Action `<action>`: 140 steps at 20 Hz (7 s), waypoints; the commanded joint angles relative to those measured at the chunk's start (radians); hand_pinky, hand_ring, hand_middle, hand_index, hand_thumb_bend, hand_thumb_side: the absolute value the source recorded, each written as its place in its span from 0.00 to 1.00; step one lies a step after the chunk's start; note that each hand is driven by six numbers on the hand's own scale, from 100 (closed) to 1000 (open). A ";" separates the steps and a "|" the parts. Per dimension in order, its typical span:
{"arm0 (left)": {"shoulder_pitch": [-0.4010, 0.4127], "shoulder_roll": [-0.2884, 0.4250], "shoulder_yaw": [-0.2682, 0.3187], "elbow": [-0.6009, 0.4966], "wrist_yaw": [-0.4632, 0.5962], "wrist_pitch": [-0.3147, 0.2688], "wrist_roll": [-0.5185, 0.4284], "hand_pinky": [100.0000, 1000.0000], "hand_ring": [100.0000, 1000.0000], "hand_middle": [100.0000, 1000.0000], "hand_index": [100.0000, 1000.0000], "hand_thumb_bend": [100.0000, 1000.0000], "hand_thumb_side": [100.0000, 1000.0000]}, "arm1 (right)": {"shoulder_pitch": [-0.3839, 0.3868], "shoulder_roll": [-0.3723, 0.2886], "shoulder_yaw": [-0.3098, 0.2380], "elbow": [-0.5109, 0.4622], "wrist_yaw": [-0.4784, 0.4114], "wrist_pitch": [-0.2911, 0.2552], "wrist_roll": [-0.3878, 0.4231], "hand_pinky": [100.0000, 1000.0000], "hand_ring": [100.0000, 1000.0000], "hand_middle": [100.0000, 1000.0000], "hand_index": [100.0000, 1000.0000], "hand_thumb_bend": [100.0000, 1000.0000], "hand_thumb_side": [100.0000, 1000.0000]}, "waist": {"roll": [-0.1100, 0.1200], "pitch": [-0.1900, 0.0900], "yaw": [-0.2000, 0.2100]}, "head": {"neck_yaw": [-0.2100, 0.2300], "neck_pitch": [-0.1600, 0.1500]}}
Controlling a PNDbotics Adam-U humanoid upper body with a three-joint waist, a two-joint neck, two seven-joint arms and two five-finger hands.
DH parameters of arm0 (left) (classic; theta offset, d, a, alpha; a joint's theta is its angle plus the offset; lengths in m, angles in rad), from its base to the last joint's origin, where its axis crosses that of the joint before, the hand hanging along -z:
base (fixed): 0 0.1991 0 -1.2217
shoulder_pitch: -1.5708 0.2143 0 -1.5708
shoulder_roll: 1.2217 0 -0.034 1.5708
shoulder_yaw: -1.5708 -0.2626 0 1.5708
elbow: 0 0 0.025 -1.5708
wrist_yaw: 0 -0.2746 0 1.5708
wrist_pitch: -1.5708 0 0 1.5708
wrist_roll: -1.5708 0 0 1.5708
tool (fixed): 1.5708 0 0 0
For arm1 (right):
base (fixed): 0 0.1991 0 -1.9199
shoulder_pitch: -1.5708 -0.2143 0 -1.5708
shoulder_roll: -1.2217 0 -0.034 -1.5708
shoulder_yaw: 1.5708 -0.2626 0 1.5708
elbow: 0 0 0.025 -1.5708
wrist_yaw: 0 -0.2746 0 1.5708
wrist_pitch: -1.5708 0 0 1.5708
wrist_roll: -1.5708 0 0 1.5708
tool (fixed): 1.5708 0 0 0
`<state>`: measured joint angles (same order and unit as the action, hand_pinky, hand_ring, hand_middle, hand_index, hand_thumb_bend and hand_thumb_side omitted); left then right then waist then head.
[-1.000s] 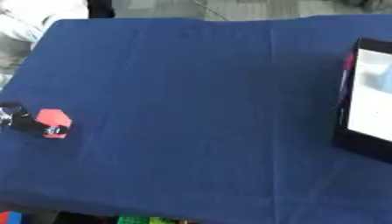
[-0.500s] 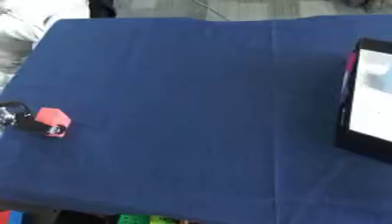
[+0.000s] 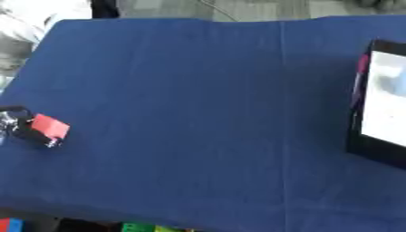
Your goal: Pick up the objects with one hand, pass them to the other hand, and then place them into the box on the other side of the table.
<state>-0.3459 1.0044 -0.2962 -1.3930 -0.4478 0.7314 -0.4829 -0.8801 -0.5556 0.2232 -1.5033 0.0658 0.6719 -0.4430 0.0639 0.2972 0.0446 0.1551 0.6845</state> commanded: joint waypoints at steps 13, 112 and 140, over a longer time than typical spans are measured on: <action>0.023 0.069 0.148 -0.351 0.019 0.092 0.127 0.80 0.80 0.67 0.57 0.05 0.28 | -0.023 -0.005 -0.010 -0.009 0.006 0.067 -0.069 0.66 0.77 0.73 0.84 0.00 0.32 | -0.017 -0.025 0.014 | -0.046 -0.006; -0.148 -0.299 -0.089 -0.441 -0.252 -0.591 0.820 0.62 0.51 0.49 0.51 0.00 0.24 | -0.295 0.301 0.416 -0.037 0.097 -0.255 0.713 0.72 0.80 0.79 0.88 0.00 0.00 | -0.071 -0.065 -0.043 | -0.137 0.009; -0.145 -0.291 -0.098 -0.491 -0.252 -0.506 0.794 0.60 0.48 0.46 0.50 0.00 0.23 | -0.389 0.240 0.413 0.003 0.145 -0.390 0.927 0.79 0.83 0.81 0.90 0.04 0.00 | -0.072 -0.065 -0.064 | -0.124 0.012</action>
<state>-0.4826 0.6958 -0.4074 -1.8795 -0.6928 0.2209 0.3089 -1.2433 -0.2943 0.6538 -1.4860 0.2032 0.2863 0.4785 -0.0127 0.2612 -0.0193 0.0294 0.6929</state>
